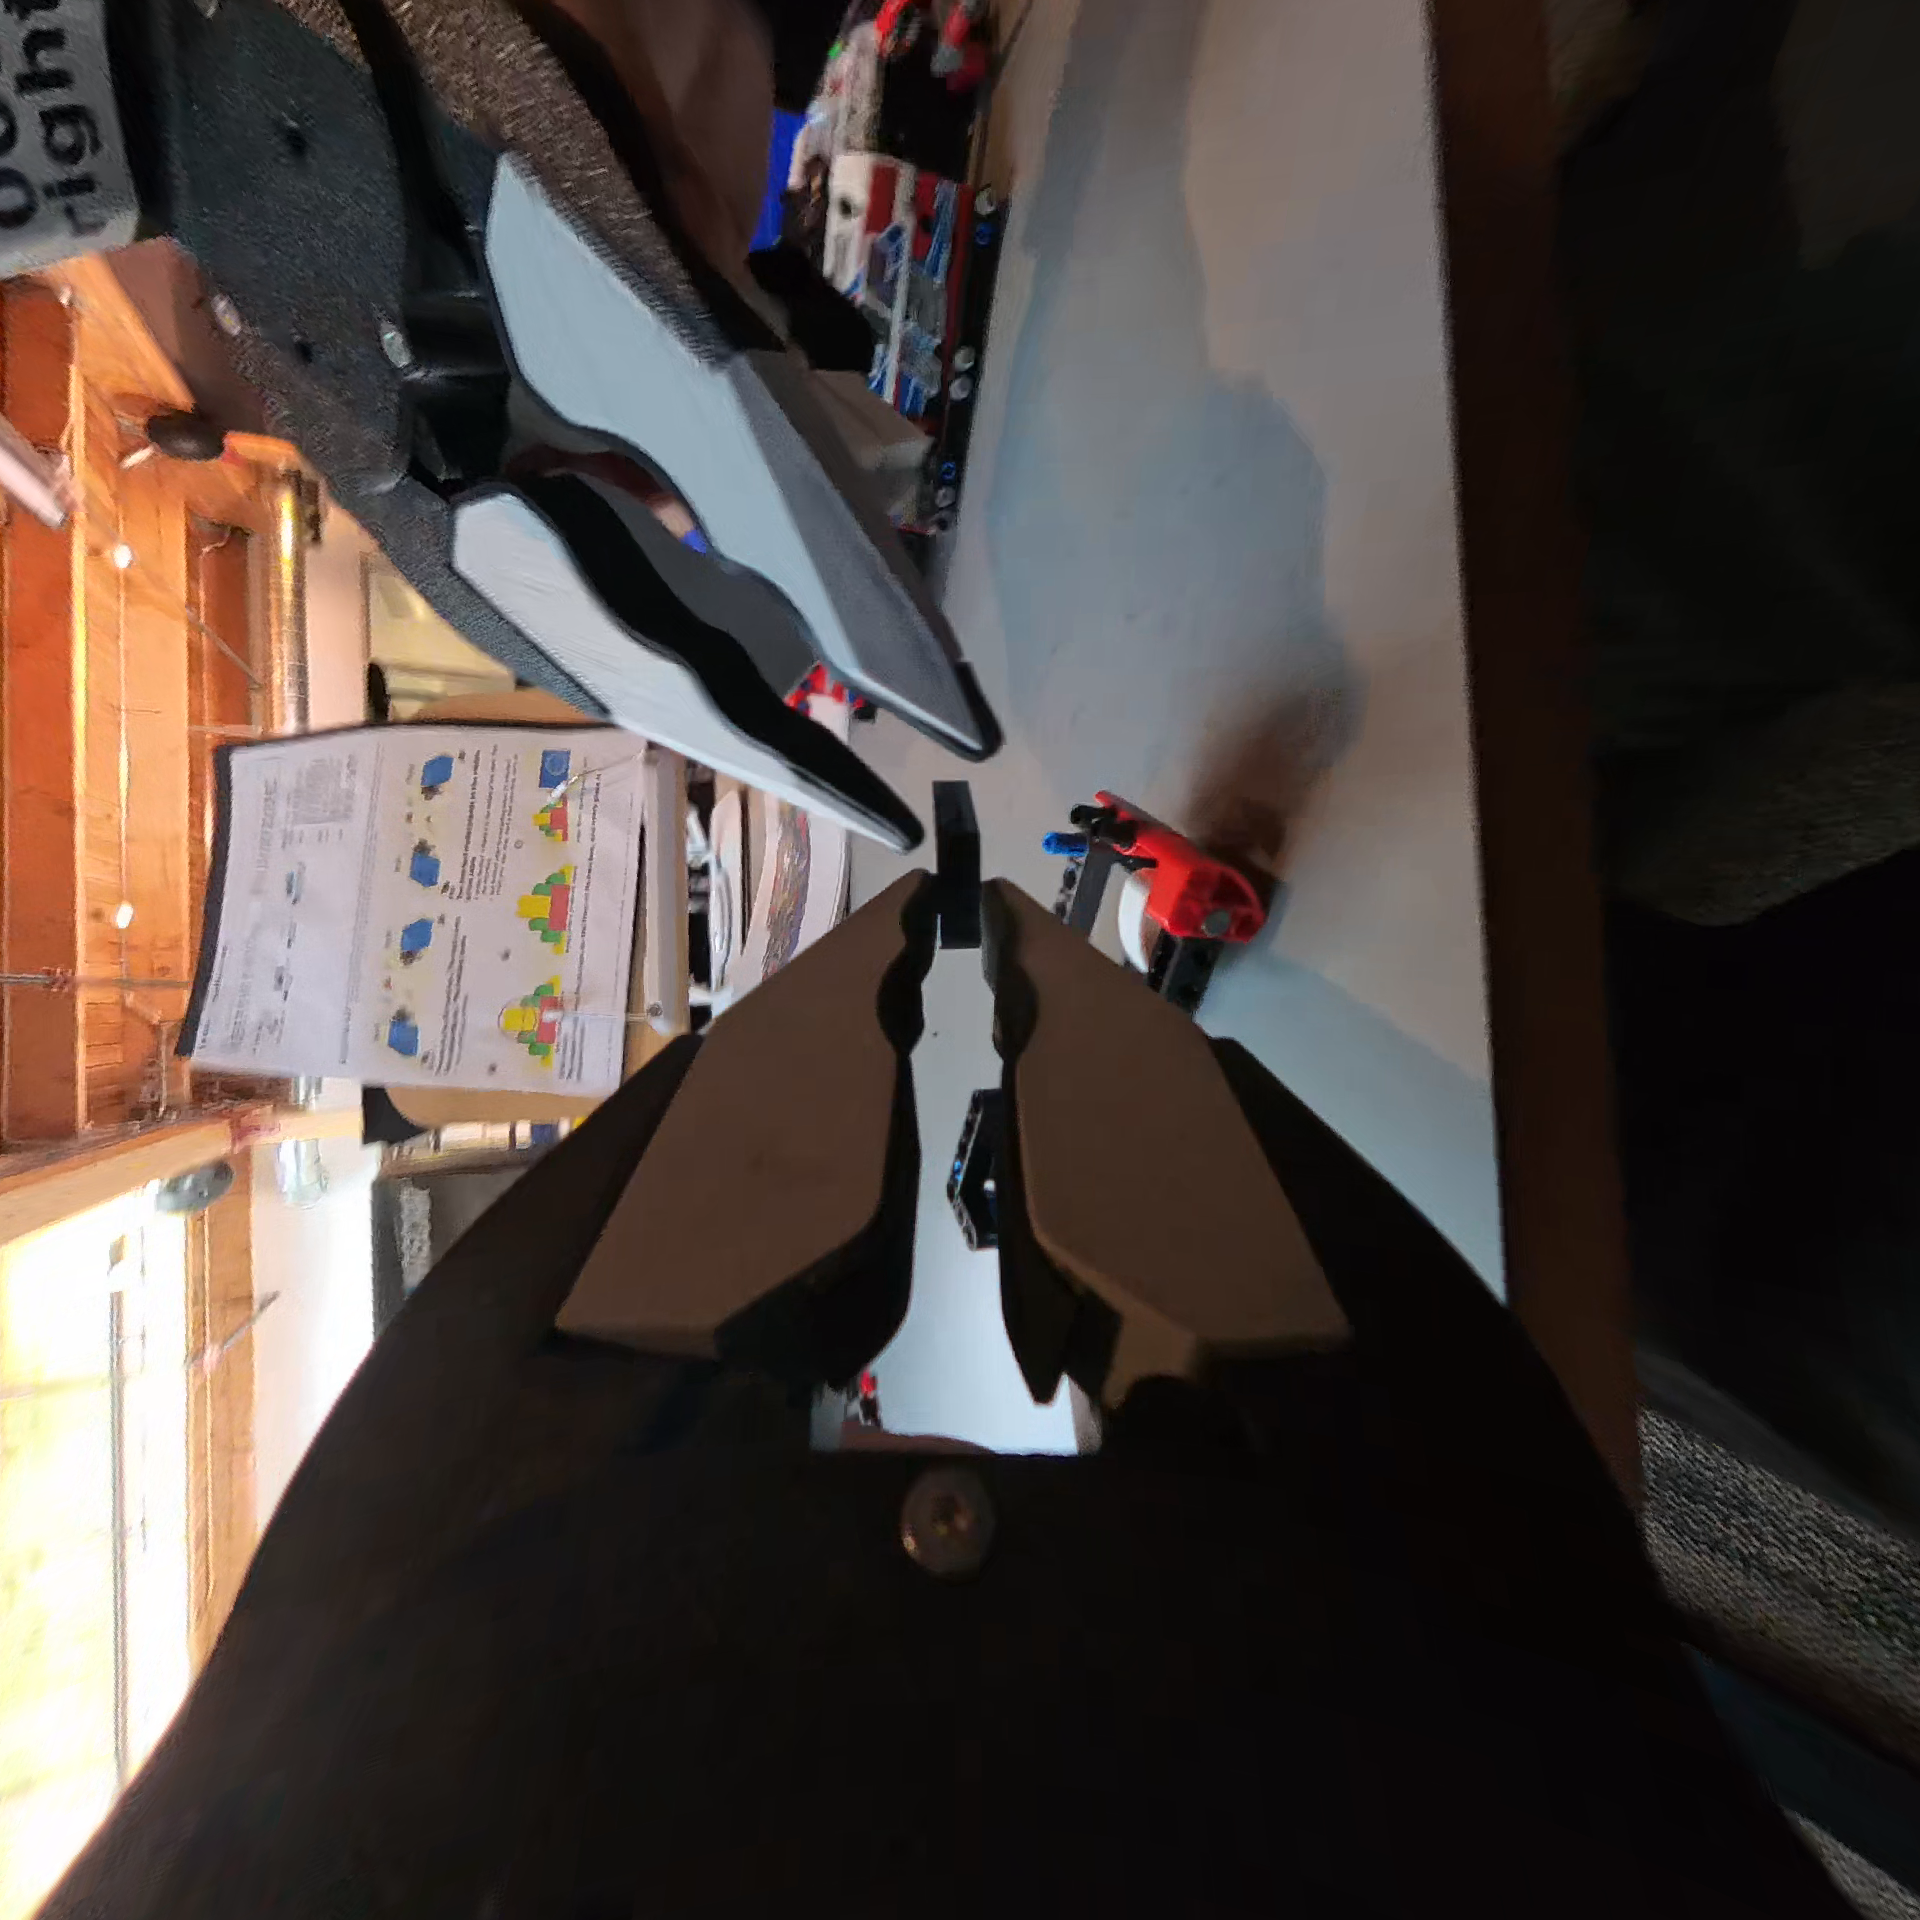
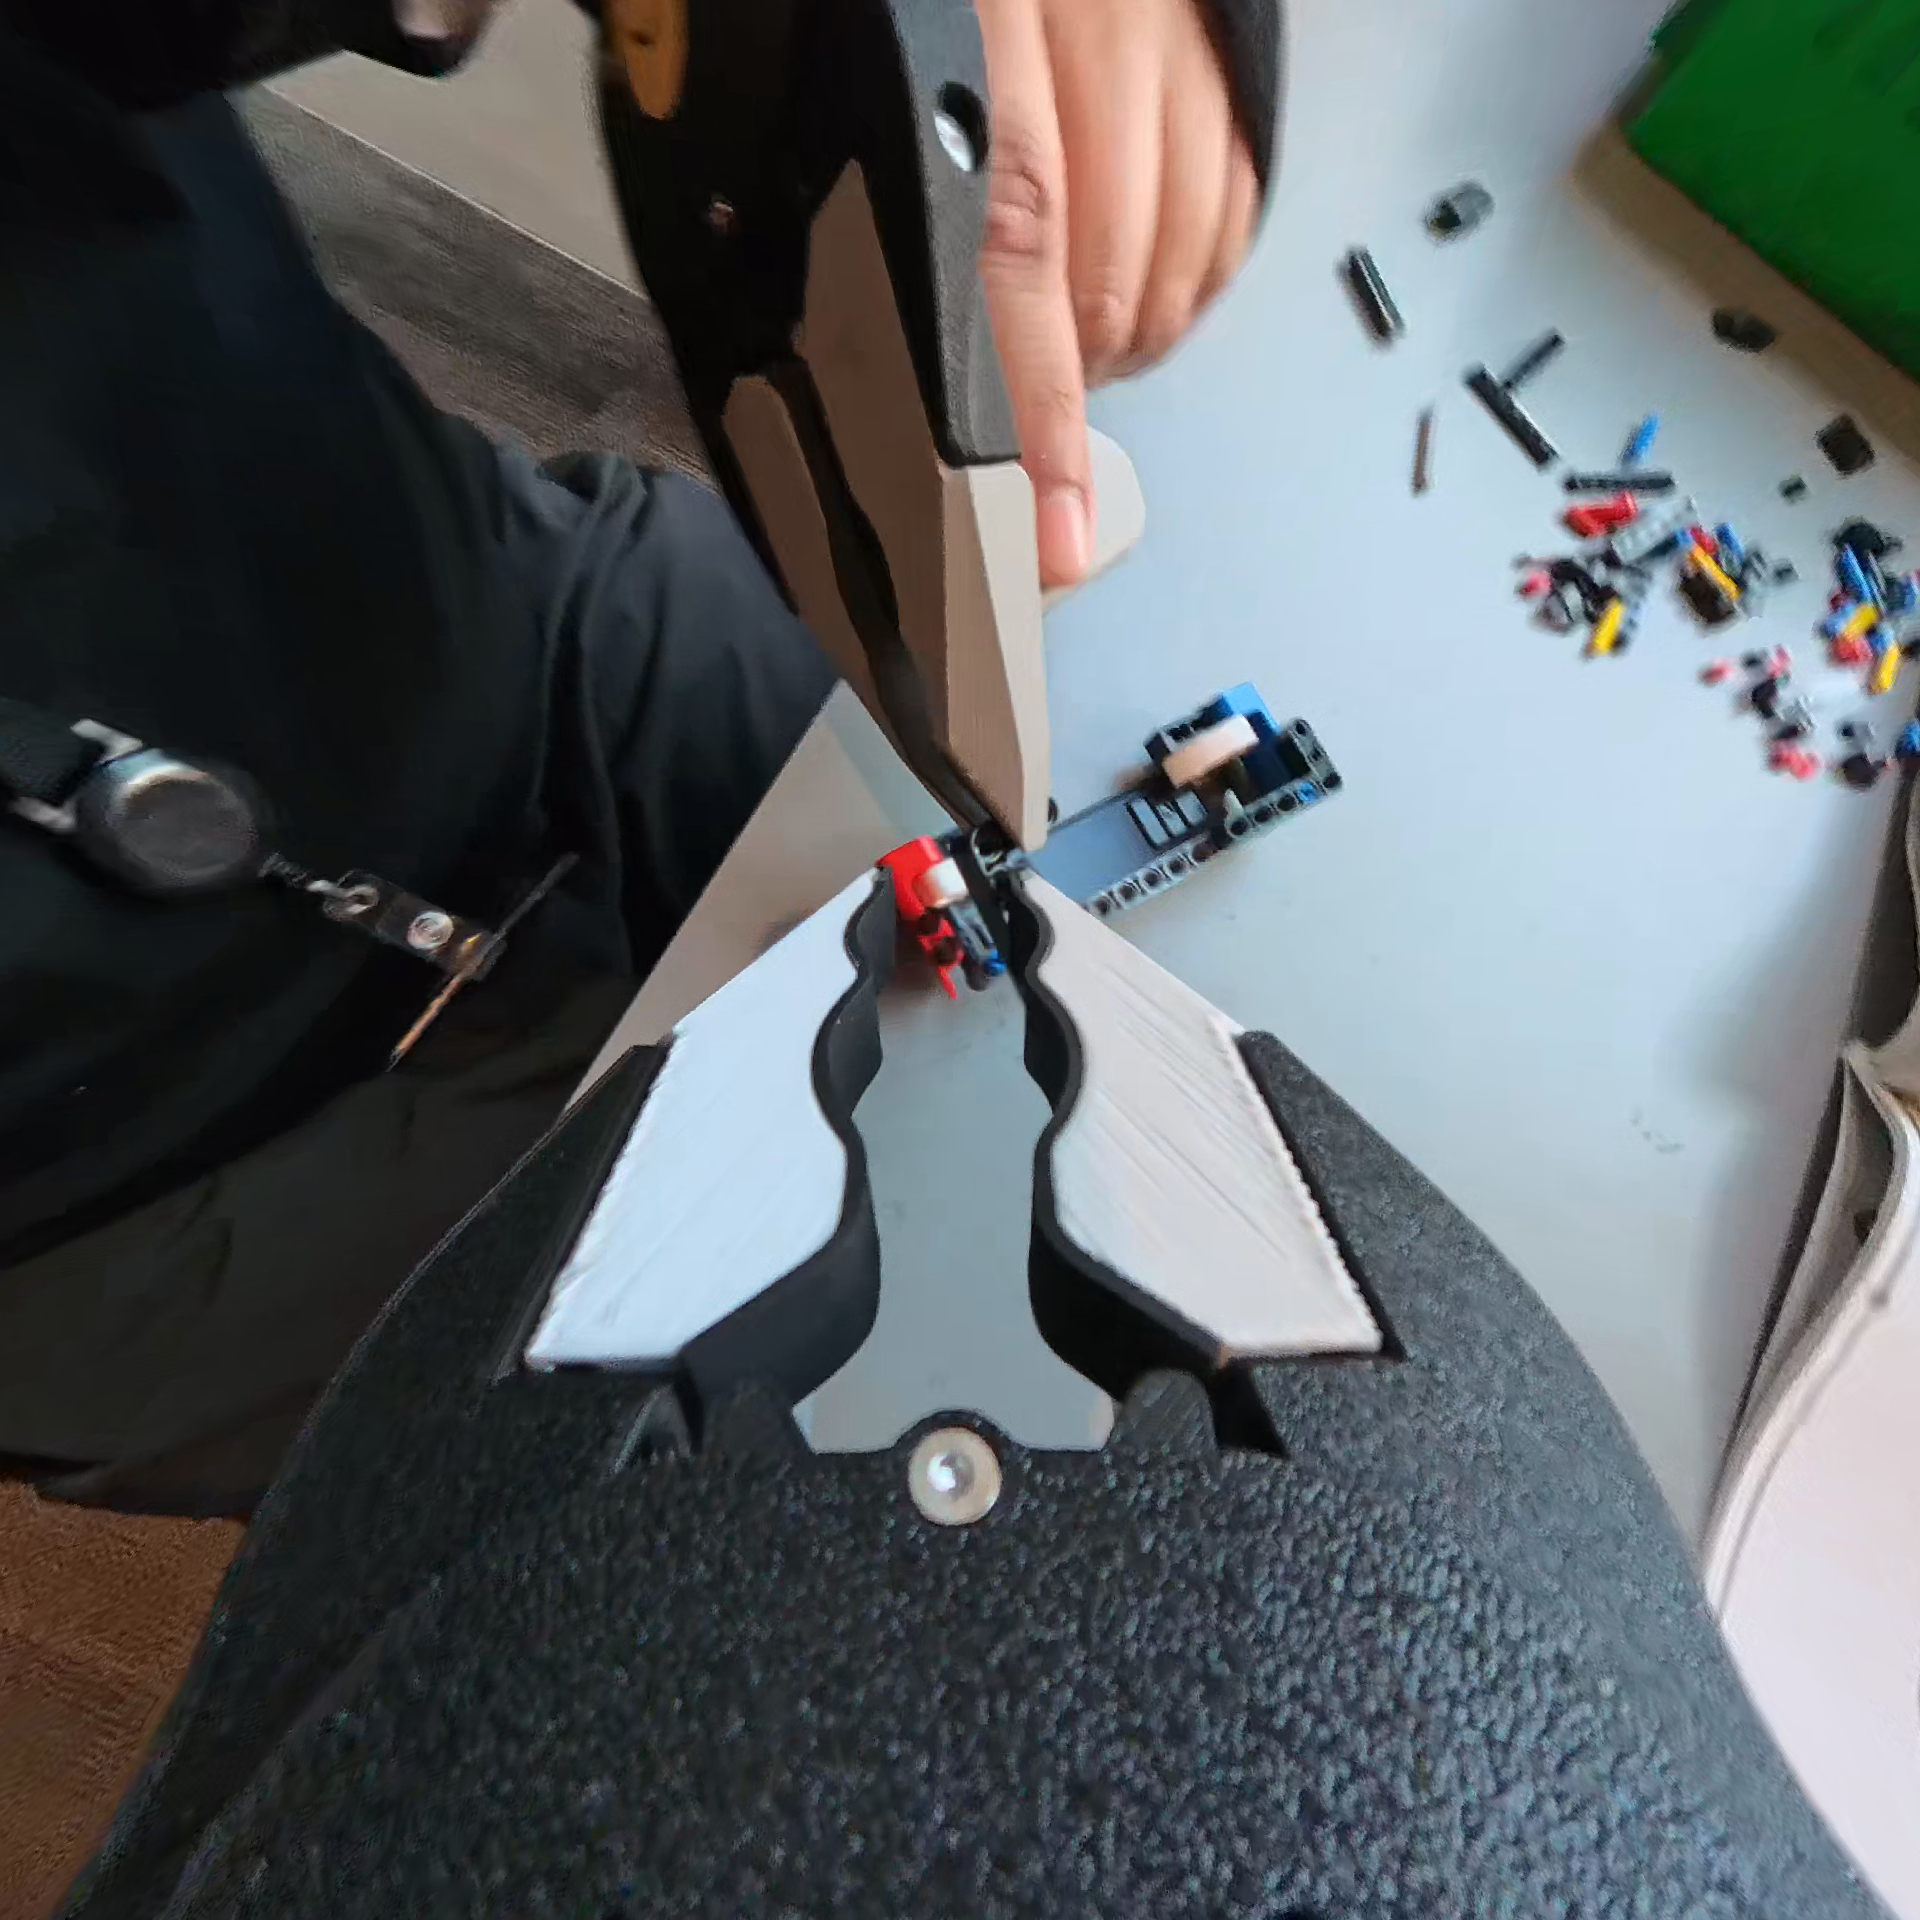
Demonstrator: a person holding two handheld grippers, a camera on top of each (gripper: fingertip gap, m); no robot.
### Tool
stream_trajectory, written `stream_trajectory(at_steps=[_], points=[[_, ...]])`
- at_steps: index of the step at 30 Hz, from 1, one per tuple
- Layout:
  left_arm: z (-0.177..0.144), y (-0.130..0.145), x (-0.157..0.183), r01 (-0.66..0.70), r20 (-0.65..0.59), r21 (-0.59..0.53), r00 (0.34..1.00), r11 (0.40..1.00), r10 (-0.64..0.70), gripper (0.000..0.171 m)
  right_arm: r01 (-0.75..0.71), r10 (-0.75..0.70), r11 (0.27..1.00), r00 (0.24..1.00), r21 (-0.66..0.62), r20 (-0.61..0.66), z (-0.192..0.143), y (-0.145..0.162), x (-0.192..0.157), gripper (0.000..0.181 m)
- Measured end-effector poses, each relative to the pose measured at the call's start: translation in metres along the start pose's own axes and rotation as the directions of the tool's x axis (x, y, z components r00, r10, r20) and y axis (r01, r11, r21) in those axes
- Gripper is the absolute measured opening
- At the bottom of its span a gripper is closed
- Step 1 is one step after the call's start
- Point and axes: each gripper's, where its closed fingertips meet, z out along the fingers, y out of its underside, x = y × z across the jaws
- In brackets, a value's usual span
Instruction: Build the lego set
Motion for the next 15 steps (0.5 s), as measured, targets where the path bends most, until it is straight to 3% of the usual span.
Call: stream_trajectory(at_steps=[3, 5, 6, 9, 15], points=[[0.004, 0.025, -0.014, 0.083, 0.107, -0.211, 0.992, 0.974, -0.062, 0.006, -0.209, 0.193, 0.976, 0.958, -0.055, -0.211, -0.003, 0.009, 0.029, 0.039], [0.004, 0.028, -0.010, 0.230, 0.123, -0.283, 0.972, 0.931, -0.202, 0.006, -0.358, 0.362, 0.931, 0.887, 0.067, -0.286, -0.011, 0.004, 0.035, 0.041], [0.002, 0.026, -0.009, 0.281, 0.147, -0.297, 0.958, 0.913, -0.247, 0.006, -0.411, 0.430, 0.903, 0.858, 0.126, -0.282, -0.013, 0.000, 0.033, 0.046], [0.000, 0.015, -0.014, 0.262, 0.209, -0.281, 0.956, 0.923, -0.207, 0.005, -0.502, 0.557, 0.827, 0.794, 0.253, -0.244, -0.013, -0.006, 0.027, 0.048], [0.000, 0.004, -0.015, 0.186, 0.213, -0.216, 0.967, 0.959, -0.139, 0.006, -0.557, 0.611, 0.787, 0.766, 0.265, -0.203, -0.005, -0.002, 0.026, 0.053]])
